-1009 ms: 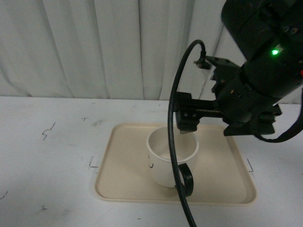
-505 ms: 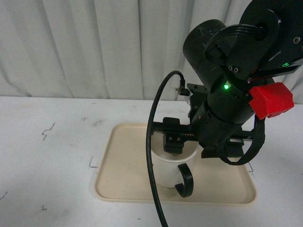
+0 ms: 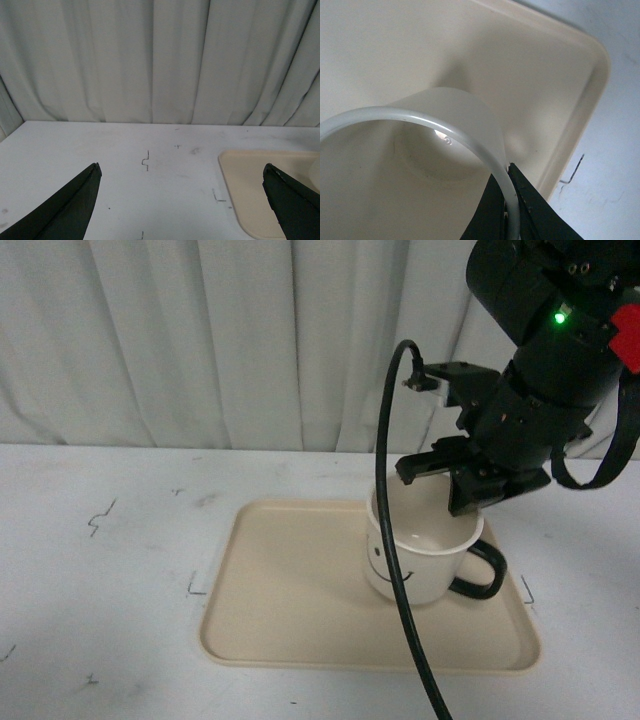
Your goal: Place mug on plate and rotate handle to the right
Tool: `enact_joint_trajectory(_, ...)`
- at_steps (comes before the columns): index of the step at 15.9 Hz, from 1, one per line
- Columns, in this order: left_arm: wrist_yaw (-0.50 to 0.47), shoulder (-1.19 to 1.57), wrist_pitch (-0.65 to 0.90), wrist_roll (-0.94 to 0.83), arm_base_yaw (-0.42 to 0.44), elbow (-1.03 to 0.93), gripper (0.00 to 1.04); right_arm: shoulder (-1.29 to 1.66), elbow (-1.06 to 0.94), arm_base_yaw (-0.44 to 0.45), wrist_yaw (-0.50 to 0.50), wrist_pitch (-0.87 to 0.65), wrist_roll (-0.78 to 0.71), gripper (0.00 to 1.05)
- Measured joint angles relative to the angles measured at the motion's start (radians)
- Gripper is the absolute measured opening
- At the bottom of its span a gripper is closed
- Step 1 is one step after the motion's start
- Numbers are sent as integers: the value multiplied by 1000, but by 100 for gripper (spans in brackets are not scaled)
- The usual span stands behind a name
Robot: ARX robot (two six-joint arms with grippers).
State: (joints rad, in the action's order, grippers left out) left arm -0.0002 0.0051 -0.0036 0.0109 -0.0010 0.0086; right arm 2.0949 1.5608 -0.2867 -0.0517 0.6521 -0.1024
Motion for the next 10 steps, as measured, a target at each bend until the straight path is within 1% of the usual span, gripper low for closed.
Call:
enact_joint_trajectory(1,0,0,0,0,0,0,98,0,14,5,-19,3,-76,3)
enact_joint_trajectory(3,0,0,0,0,0,0,98,25,72,6,-58,72,-296,3)
enact_joint_trajectory(6,0,0,0,0,0,0,98,70,109,5,-80,137,-515,3)
enact_joint_trajectory(8,0,0,0,0,0,0,98,91,127,-3,-118,151,-644,3)
enact_joint_trajectory(10,0,0,0,0,0,0,98,101,172,-16,-132,165,-698,3)
